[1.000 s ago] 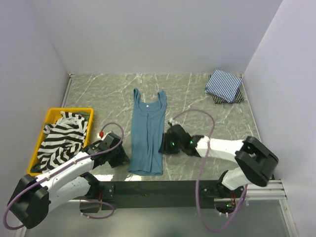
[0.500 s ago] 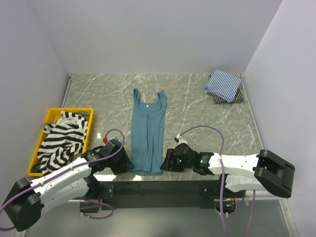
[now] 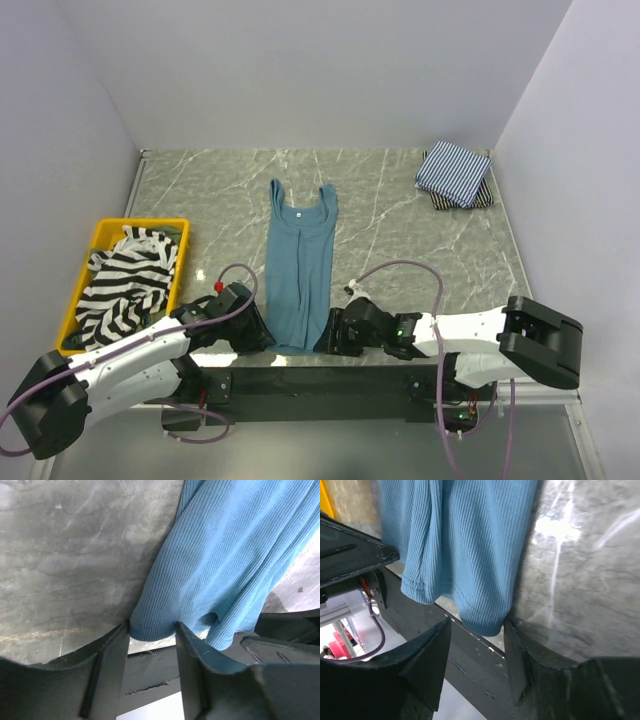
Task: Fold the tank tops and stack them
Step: Fold the tank top
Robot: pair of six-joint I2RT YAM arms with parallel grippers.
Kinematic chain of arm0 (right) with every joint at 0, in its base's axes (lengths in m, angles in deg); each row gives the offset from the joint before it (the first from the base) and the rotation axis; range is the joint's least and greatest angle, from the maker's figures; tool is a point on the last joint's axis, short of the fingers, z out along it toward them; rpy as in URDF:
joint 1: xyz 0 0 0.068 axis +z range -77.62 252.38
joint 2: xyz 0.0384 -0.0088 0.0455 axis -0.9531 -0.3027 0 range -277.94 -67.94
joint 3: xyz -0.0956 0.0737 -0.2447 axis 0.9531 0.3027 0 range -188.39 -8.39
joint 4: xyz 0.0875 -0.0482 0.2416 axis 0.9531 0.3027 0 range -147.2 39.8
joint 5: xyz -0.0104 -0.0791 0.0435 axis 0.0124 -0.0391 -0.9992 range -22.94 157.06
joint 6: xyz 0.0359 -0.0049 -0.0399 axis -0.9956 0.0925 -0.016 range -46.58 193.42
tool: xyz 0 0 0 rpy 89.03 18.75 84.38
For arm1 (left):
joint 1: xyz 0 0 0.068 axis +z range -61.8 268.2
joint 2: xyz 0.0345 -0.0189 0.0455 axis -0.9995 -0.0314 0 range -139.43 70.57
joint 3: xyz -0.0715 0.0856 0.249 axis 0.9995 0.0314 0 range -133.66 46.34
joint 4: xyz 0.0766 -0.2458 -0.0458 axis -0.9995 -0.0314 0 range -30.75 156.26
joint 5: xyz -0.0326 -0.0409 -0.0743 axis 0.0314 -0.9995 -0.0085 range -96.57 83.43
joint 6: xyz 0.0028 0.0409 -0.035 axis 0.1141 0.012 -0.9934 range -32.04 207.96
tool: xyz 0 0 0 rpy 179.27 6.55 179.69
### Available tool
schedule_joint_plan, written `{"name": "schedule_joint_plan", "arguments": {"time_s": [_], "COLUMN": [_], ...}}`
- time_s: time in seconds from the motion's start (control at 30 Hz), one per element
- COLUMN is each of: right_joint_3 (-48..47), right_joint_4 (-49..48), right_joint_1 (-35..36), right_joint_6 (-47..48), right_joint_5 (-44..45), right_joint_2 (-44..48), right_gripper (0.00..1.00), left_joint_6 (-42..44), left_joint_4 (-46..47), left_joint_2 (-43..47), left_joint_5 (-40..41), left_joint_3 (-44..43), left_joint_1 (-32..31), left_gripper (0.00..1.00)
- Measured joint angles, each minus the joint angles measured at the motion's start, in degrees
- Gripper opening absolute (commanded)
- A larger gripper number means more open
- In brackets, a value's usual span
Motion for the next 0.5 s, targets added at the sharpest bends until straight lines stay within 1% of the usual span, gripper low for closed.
{"name": "schedule_joint_plan", "arguments": {"time_s": [0.07,0.1,0.13,0.17,0.2,0.23,0.27,0.3,0.43,0.5], "right_joint_3": [-0.28,-0.48,-0.63,-0.79,-0.85,-0.87,-0.87,-0.81,-0.85,-0.83], "right_joint_4": [-0.98,-1.31,-1.75,-1.95,-1.99,-1.81,-1.22,-0.28,2.71,5.53], "right_joint_1": [0.24,0.33,0.37,0.37,0.39,0.42,0.42,0.48,0.87,1.38], "right_joint_6": [-0.39,-0.57,-0.72,-0.94,-1.07,-1.25,-1.11,-1.27,-1.42,-1.4], "right_joint_5": [-0.28,-0.35,-0.55,-0.63,-0.61,-0.55,-0.26,-0.07,1.18,2.29], "right_joint_2": [-1.11,-1.7,-2.29,-2.82,-3.19,-3.34,-3.37,-3.37,-1.97,-0.24], "right_gripper": [0.5,0.47,0.44,0.39,0.33,0.23,0.17,0.09,0.01,0.0], "left_joint_6": [0.04,0.07,-0.04,0.02,0.11,0.13,0.31,0.26,0.2,0.07], "left_joint_4": [0.59,0.96,1.25,1.42,1.49,1.7,1.99,2.03,1.97,1.07], "left_joint_2": [-0.76,-1.31,-1.73,-2.23,-2.62,-2.99,-3.13,-3.1,-2.36,-1.55], "left_joint_5": [-0.28,-0.68,-0.94,-1.03,-1.16,-1.46,-1.66,-1.7,-1.92,-2.14], "left_joint_3": [0.11,0.2,0.2,0.22,0.22,0.2,0.17,0.17,0.37,0.59], "left_joint_1": [0.0,-0.02,-0.02,-0.04,-0.04,-0.02,-0.02,-0.04,-0.02,-0.04], "left_gripper": [0.36,0.29,0.25,0.2,0.09,0.03,0.01,0.0,0.01,0.01]}}
